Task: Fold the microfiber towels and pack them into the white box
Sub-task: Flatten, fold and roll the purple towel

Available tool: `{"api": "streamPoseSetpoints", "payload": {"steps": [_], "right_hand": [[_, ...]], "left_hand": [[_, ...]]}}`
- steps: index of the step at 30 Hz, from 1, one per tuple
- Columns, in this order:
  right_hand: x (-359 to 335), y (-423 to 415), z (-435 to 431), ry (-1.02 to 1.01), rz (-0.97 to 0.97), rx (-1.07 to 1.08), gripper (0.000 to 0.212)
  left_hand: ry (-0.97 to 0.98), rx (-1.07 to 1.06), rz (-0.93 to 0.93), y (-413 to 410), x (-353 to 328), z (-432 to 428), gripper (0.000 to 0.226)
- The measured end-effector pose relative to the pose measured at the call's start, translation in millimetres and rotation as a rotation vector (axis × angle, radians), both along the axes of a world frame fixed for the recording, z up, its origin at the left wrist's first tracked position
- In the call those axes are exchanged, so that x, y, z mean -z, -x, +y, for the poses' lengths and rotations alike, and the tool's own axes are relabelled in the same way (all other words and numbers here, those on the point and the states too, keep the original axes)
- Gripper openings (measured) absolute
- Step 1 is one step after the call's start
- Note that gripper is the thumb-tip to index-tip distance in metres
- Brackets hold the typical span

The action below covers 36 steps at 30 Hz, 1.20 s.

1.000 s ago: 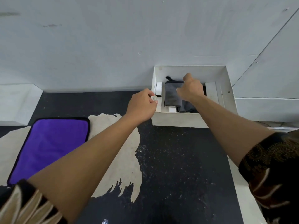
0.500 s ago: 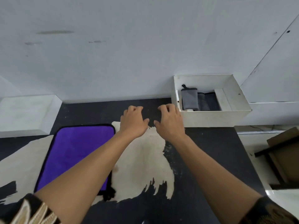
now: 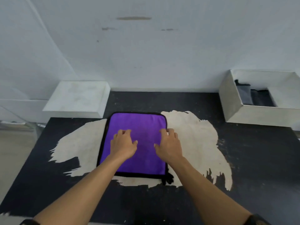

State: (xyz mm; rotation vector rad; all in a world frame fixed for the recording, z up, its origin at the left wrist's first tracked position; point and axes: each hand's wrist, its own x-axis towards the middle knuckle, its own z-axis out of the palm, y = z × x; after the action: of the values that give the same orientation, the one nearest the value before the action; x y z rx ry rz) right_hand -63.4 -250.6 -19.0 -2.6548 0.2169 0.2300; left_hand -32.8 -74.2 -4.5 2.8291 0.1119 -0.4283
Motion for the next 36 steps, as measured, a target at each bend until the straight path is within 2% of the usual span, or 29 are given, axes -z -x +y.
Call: {"api": "streamPoseSetpoints", "payload": {"steps": [5, 7, 9, 14, 18, 20, 26, 29, 32, 36], "right_hand": [[31, 24, 33, 0.141, 0.187, -0.094, 0.059], [40, 32, 40, 0.205, 0.192, -0.110, 0.059], [44, 34, 43, 0.224, 0.170, -0.098, 0.058], [40, 35, 47, 0.224, 0.168, 0.040, 0.059], [33, 38, 47, 0.150, 0.227, 0.183, 0.070], [29, 38, 45, 0.099, 0.254, 0.230, 0.073], [24, 43, 38, 0.016, 0.197, 0.311, 0.052], [25, 43, 34, -0.061, 0.155, 0.332, 0.042], [28, 44, 31, -0.163, 0.101, 0.354, 0.036], [27, 40, 24, -0.275, 0.072, 0.448, 0.032]], "left_hand": [[-0.061, -0.136, 0.109, 29, 29, 64, 0.056], [-0.055, -0.129, 0.145, 44, 41, 80, 0.061], [-0.040, -0.119, 0.121, 55, 50, 88, 0.066], [-0.012, -0.228, -0.013, 58, 52, 88, 0.060], [0.075, -0.335, 0.002, 50, 47, 84, 0.058], [0.045, -0.365, 0.062, 48, 45, 83, 0.056], [-0.048, -0.375, 0.115, 46, 44, 82, 0.060], [0.037, -0.385, 0.075, 46, 44, 82, 0.056], [0.198, -0.470, 0.039, 46, 41, 79, 0.054], [0.287, -0.598, 0.028, 41, 37, 79, 0.049]]}}
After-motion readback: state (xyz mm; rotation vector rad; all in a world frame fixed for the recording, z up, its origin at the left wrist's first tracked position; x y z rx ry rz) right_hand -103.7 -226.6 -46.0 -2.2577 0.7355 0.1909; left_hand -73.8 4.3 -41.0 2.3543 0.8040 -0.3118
